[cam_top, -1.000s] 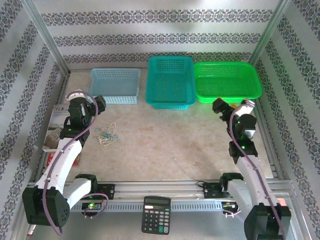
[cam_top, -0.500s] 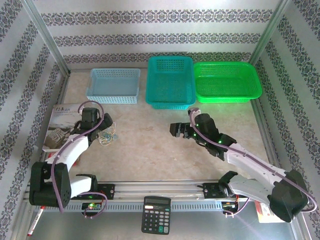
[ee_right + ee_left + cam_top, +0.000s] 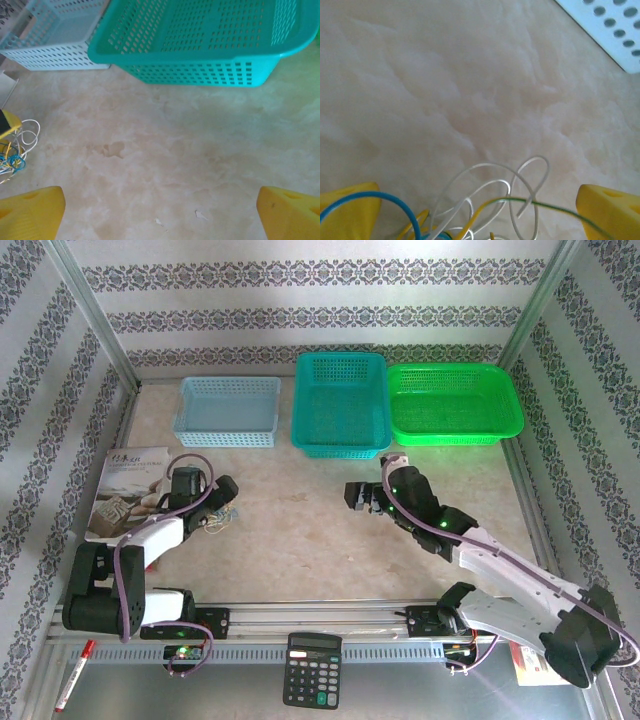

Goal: Untangle the cables

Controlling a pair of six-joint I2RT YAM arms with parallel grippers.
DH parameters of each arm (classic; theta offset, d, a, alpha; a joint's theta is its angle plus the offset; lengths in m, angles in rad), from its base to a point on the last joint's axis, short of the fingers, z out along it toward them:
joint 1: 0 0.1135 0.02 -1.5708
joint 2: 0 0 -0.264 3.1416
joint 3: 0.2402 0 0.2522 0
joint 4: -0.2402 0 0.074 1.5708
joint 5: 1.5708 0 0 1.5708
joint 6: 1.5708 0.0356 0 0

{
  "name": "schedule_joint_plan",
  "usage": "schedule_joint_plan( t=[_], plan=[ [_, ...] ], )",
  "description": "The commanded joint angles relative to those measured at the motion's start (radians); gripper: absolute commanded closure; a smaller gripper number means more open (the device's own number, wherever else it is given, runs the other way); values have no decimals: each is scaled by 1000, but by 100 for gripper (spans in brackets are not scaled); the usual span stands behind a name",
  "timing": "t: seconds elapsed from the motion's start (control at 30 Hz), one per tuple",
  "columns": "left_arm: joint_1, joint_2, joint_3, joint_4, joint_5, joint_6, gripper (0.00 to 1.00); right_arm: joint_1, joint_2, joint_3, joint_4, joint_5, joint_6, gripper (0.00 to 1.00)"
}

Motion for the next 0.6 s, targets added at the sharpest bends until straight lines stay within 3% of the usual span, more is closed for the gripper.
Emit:
schedule_joint_plan(
  t=[0.0,0.17,0.37,0.57],
  plan=[
    [-85,-5,-30,137,42,-90,0,-12,-15,27,-26,-3,-64,2],
    [-304,1,-22,218,-48,-152,0,-24,-2,28,-38,-27,-78,2],
    [-529,142,34,374,-128,-253,0,-55,20,32,-48,-41,-72,4],
    [-632,252,151,417,-120,-284,0,-88,47,64,-47,-108,-60,7]
  ],
)
